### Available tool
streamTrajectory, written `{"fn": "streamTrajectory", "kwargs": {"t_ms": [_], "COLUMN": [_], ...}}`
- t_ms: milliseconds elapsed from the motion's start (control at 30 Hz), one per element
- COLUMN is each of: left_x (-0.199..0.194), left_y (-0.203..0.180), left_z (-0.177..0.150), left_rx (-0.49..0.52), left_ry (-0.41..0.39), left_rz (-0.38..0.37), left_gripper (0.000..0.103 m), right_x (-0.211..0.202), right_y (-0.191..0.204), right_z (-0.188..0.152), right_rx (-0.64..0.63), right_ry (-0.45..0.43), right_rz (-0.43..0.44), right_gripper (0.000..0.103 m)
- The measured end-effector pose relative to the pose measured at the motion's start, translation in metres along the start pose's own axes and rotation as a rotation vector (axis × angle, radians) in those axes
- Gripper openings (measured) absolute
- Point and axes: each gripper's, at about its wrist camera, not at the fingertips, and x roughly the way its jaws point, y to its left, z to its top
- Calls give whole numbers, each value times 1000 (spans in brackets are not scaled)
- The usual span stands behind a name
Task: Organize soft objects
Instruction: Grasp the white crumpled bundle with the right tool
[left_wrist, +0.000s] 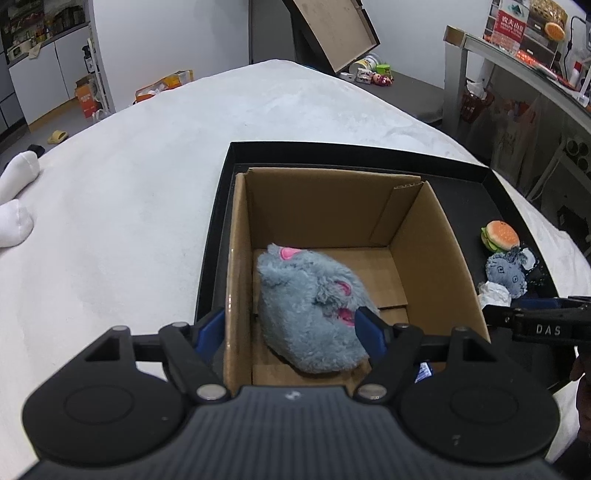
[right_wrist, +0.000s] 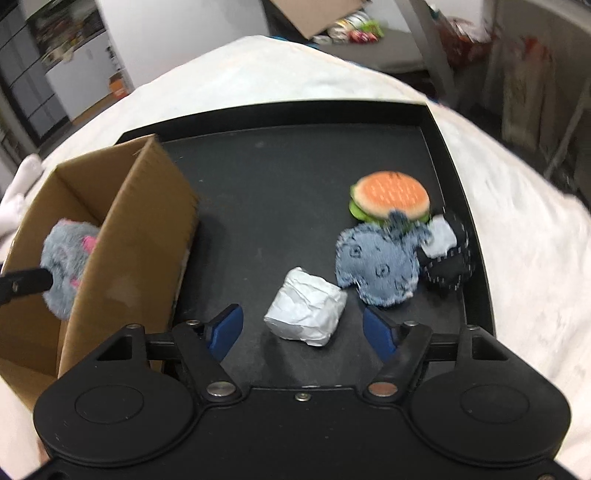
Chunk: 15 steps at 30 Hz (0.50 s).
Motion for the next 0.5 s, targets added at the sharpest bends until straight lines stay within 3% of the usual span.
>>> {"fn": "streamTrajectory", "kwargs": {"t_ms": [233, 300, 333, 500], "left_x": [4, 4, 5, 4], "left_y": [-7, -9, -10, -10], "left_z": [2, 2, 2, 3], "left_rx": [16, 21, 23, 28], "left_ry": [7, 10, 11, 13], "left_rz": [22, 29, 31, 28], "left_gripper": [80, 80, 80, 80], "right_x": [9, 11, 14, 5], "right_y": [-3, -2, -2, 4], "right_z": [0, 1, 1, 0], "right_rx": [48, 44, 37, -6], "right_ry": [21, 29, 44, 41], "right_rz": [10, 11, 6, 9], "right_gripper": [70, 60, 46, 45]}}
